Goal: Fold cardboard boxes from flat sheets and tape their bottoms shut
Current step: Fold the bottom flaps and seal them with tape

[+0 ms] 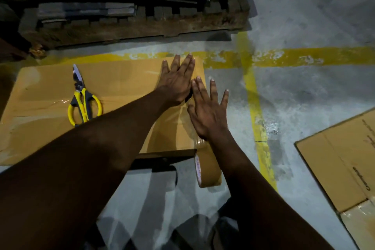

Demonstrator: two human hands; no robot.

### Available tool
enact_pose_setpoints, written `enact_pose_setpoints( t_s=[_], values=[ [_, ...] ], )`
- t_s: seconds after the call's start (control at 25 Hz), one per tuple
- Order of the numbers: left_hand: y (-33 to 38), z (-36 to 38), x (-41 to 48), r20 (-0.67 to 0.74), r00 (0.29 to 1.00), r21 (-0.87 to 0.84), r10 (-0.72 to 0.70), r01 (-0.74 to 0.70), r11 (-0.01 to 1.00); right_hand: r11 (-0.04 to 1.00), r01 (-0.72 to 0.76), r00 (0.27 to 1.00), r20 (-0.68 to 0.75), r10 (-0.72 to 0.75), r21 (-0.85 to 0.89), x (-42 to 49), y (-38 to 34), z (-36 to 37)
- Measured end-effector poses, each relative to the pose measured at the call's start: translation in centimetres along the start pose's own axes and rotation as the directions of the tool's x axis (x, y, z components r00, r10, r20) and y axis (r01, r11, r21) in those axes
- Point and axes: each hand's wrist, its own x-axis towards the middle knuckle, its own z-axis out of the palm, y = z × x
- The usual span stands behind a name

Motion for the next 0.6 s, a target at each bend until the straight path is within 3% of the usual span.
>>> enact_pose_setpoints(
  t_s=[0.2,0.36,0.6],
  values=[
    [-0.2,-0.5,1.3,0.017,1.000,-0.004,-0.025,0.025,1.000,1.000,-0.021,1.000,0.005,0.021,-0.014,0.9,0.1,-0.2],
    [0.0,-0.1,-0.3,0.021,1.000,-0.031,0.004,-0.003,1.000,0.991,-0.002,0.999,0.043,0.008,-0.132,-0.7,0.3,-0.1],
    [1.2,0.3,-8.3,0.076,0.996,-0.048,0.044,-0.040,0.998,0.964,0.047,0.995,0.095,-0.022,-0.263,-5.4,-0.4,-1.0]
  ],
)
